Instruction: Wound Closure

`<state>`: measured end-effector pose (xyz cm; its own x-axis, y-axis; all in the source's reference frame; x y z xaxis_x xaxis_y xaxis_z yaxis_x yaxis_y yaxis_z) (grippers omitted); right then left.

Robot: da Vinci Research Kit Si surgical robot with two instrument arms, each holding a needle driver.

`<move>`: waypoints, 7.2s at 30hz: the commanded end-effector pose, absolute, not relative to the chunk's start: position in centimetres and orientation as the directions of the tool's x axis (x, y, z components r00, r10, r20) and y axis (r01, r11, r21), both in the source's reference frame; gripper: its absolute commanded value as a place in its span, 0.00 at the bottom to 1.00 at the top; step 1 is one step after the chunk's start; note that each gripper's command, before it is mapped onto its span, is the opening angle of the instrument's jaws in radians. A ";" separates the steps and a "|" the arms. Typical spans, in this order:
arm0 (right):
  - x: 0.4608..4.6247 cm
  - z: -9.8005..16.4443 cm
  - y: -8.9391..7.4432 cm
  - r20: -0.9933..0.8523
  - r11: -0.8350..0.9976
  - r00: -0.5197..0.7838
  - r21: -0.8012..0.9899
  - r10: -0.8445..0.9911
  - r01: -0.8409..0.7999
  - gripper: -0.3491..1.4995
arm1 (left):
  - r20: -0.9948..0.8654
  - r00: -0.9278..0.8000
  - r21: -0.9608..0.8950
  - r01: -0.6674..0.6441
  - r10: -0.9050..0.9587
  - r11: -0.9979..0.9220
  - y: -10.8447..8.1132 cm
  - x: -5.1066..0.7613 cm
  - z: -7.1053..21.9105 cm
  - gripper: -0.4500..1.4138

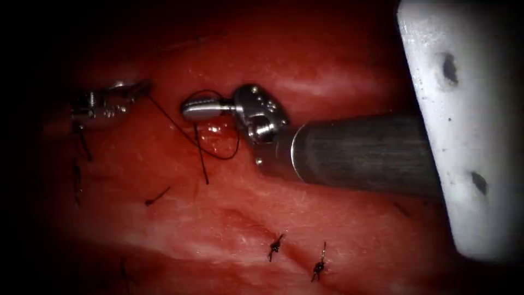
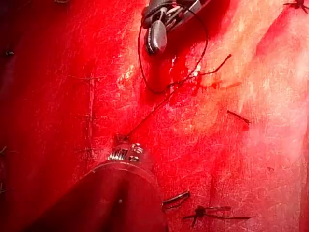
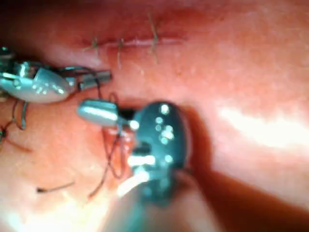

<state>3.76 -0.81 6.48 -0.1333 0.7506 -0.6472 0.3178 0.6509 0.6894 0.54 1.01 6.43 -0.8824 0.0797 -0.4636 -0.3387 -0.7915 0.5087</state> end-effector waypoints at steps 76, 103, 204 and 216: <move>4.27 6.5 -1.0 -0.990 0.543 0.116 0.057 -0.075 0.838 0.00 | -0.477 -0.876 0.511 -0.348 0.078 -0.786 0.6 0.75 5.7 0.00; 4.09 6.6 -0.6 -0.956 0.643 0.276 0.274 0.101 0.715 0.00 | -0.539 -0.839 0.495 -0.247 -0.071 -0.833 -1.6 0.40 4.3 0.00; 3.80 6.2 -0.2 -0.934 0.927 0.082 0.330 0.349 -0.179 0.00 | -0.568 -0.780 0.609 -0.184 -0.262 -0.772 0.0 0.78 3.6 0.00; 4.11 6.3 -0.3 -0.948 0.945 0.011 0.317 0.319 -0.082 0.00 | -0.571 -0.780 0.601 -0.186 -0.255 -0.777 0.3 0.80 3.8 0.00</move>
